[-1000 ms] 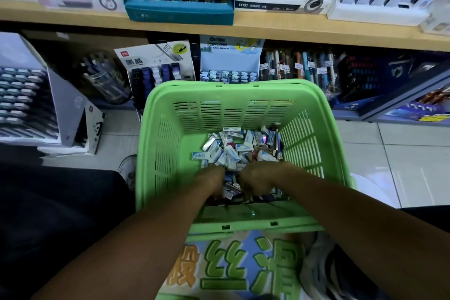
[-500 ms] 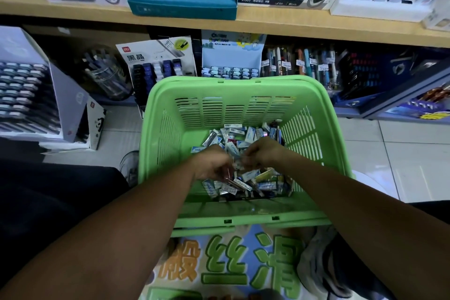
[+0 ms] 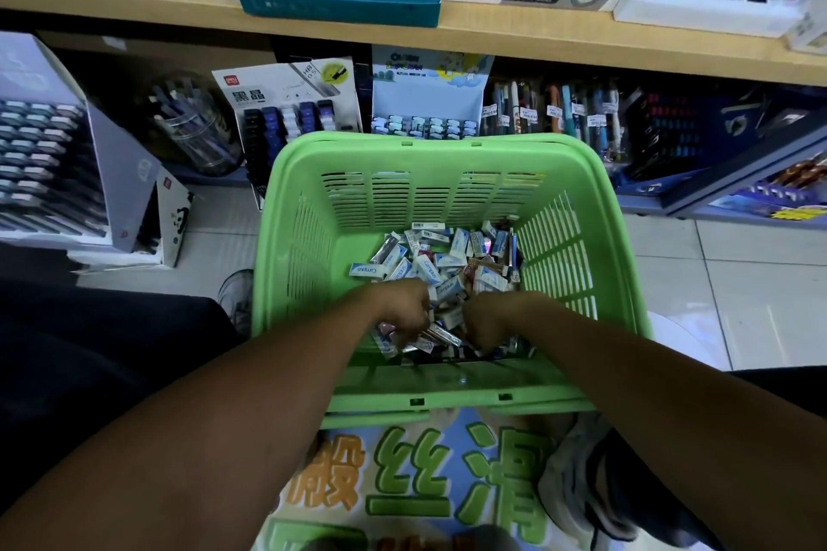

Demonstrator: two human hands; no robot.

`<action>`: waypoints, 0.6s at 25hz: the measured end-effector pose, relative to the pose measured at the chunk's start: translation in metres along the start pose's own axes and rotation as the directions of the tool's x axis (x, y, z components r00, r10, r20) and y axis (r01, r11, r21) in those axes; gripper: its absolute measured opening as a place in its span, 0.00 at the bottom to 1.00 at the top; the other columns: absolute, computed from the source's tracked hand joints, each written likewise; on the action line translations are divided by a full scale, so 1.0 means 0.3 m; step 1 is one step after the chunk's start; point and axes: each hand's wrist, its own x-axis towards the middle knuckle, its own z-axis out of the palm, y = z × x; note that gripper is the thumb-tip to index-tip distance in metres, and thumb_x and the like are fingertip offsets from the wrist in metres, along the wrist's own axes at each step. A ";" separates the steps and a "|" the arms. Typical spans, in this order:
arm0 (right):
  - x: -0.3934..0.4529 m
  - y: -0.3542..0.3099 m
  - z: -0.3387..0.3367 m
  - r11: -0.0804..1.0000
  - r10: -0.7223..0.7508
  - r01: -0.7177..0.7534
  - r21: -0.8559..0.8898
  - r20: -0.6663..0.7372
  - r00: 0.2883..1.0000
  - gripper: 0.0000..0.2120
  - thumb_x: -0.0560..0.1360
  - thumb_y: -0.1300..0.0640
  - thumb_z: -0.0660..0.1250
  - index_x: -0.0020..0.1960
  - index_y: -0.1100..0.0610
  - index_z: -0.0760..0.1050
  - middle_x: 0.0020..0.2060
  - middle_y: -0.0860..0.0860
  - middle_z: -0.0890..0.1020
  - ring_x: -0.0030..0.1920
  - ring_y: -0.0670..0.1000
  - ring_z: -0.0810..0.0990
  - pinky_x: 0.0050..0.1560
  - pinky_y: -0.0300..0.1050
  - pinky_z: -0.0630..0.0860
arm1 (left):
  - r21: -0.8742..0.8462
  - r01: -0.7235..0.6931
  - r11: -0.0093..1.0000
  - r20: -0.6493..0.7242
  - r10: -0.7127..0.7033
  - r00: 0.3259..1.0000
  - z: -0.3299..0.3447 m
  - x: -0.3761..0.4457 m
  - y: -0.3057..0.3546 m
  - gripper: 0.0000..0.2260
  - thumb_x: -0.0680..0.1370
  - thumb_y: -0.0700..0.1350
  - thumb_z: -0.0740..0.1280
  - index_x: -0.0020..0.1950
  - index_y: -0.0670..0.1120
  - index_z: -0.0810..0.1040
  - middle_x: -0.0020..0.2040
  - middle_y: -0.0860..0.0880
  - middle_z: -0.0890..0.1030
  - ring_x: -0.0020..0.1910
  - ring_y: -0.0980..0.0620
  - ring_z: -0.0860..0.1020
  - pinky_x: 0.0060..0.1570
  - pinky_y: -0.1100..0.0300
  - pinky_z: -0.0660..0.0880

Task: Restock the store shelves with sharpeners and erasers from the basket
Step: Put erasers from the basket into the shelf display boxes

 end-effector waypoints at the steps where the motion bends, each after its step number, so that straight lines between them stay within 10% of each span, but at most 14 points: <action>1: 0.009 0.002 0.010 0.999 -0.001 0.001 -0.049 0.002 1.000 0.07 0.75 0.59 0.70 0.46 0.63 0.75 0.33 0.51 0.71 0.40 0.55 0.75 0.46 0.48 0.78 | 0.061 0.010 0.998 0.033 -0.012 0.999 0.001 -0.007 0.001 0.09 0.78 0.37 0.66 0.58 0.38 0.78 0.45 0.41 0.83 0.33 0.50 0.81 0.28 0.61 0.77; 5: 0.026 0.016 0.025 0.999 0.025 -0.028 0.044 0.069 0.997 0.09 0.75 0.57 0.71 0.40 0.59 0.73 0.37 0.51 0.75 0.37 0.51 0.75 0.43 0.46 0.75 | 0.314 0.042 0.949 0.101 -0.078 0.992 0.056 -0.014 -0.002 0.19 0.78 0.48 0.70 0.65 0.40 0.74 0.60 0.41 0.79 0.53 0.43 0.81 0.50 0.50 0.79; 10: 0.040 0.011 0.040 0.981 0.040 -0.054 0.184 0.079 0.996 0.06 0.75 0.62 0.71 0.47 0.65 0.80 0.38 0.54 0.80 0.33 0.50 0.77 0.38 0.43 0.76 | 0.381 0.040 0.924 0.094 -0.081 0.992 0.077 -0.007 0.029 0.18 0.77 0.42 0.71 0.64 0.36 0.74 0.49 0.43 0.79 0.38 0.46 0.78 0.32 0.57 0.74; 15: 0.044 0.011 0.042 0.975 0.046 -0.075 0.209 0.138 0.989 0.09 0.77 0.62 0.69 0.39 0.62 0.76 0.34 0.54 0.77 0.28 0.49 0.76 0.27 0.38 0.74 | 0.329 0.037 0.944 0.189 -0.104 0.976 0.036 -0.013 0.011 0.10 0.78 0.41 0.70 0.56 0.37 0.76 0.47 0.41 0.80 0.43 0.43 0.81 0.40 0.54 0.77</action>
